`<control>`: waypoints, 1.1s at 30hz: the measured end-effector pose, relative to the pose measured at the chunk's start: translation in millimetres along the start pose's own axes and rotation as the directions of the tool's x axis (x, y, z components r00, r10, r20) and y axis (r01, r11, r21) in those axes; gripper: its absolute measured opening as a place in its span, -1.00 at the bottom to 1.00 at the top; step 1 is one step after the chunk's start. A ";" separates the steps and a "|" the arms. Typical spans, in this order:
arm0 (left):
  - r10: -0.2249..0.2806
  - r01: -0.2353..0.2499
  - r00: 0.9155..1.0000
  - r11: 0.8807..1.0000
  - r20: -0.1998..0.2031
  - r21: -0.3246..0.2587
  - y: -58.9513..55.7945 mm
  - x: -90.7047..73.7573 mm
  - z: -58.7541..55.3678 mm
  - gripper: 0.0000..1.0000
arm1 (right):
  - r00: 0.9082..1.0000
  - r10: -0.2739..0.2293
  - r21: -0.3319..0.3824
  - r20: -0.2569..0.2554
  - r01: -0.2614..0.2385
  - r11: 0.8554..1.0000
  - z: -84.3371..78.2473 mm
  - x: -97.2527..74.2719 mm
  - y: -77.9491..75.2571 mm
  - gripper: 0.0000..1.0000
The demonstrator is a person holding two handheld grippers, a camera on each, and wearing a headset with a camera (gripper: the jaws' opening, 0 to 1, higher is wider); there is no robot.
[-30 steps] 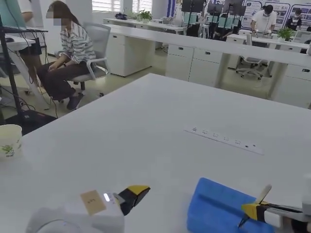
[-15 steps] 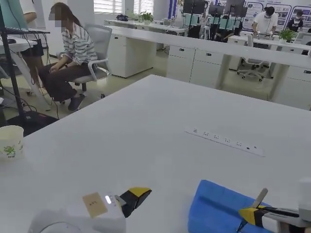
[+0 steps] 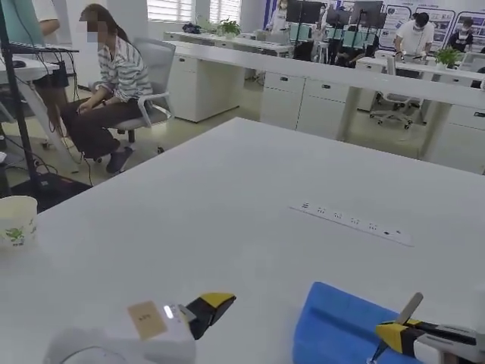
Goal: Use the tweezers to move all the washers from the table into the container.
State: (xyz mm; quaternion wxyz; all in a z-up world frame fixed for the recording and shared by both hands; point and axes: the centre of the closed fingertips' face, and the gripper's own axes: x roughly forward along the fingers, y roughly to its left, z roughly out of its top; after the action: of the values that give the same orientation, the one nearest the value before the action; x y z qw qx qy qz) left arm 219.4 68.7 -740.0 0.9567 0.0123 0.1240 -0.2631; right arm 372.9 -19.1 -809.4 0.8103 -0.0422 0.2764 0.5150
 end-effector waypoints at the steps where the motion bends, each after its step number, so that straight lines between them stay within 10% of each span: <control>1: -0.001 0.001 1.000 1.000 0.000 0.000 -0.2 0.0 0.1 0.88 | 1.000 0.003 0.003 0.011 -0.003 1.000 2.4 -2.1 1.7 -0.92; 15: -0.005 0.005 1.000 1.000 -0.001 0.004 -1.5 -0.2 -0.1 0.88 | 0.991 0.082 -0.025 0.110 -0.079 0.997 25.1 -28.1 55.5 -0.92; 33: -0.009 0.009 1.000 1.000 -0.001 0.008 -2.9 0.1 0.1 0.88 | 0.989 0.140 0.059 0.035 -0.142 0.988 -25.3 -22.3 88.5 -0.92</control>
State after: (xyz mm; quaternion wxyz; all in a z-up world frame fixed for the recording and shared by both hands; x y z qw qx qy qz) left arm 218.0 66.2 -739.8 0.9554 0.0158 0.1234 -0.2679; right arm 279.6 -4.9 -800.6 0.7769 0.0105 0.2818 0.5629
